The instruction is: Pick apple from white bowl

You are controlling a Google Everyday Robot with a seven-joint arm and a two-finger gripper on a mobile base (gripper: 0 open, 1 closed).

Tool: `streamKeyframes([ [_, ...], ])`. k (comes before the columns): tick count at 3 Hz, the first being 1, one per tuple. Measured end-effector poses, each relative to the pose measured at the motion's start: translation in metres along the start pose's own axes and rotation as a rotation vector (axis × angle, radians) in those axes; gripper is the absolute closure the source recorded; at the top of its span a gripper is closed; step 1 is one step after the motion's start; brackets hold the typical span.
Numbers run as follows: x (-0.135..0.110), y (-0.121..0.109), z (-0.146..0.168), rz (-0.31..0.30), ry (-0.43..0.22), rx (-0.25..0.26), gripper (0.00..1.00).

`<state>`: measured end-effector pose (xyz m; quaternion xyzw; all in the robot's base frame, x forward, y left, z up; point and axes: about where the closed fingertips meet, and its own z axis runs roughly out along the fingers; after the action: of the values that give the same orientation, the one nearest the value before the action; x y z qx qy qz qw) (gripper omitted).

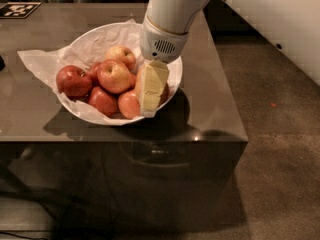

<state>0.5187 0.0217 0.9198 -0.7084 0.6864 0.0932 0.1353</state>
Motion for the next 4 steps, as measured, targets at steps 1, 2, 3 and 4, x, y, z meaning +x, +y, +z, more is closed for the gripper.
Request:
streamKeyframes([
  [1,-0.001,-0.002,-0.001,0.008,0.025,0.013,0.00],
  [2,0.011,0.005,-0.007,0.046,0.026,0.045,0.00],
  [3,0.021,0.021,-0.003,0.085,0.031,0.046,0.00],
  [4,0.021,0.021,-0.003,0.085,0.031,0.046,0.00],
])
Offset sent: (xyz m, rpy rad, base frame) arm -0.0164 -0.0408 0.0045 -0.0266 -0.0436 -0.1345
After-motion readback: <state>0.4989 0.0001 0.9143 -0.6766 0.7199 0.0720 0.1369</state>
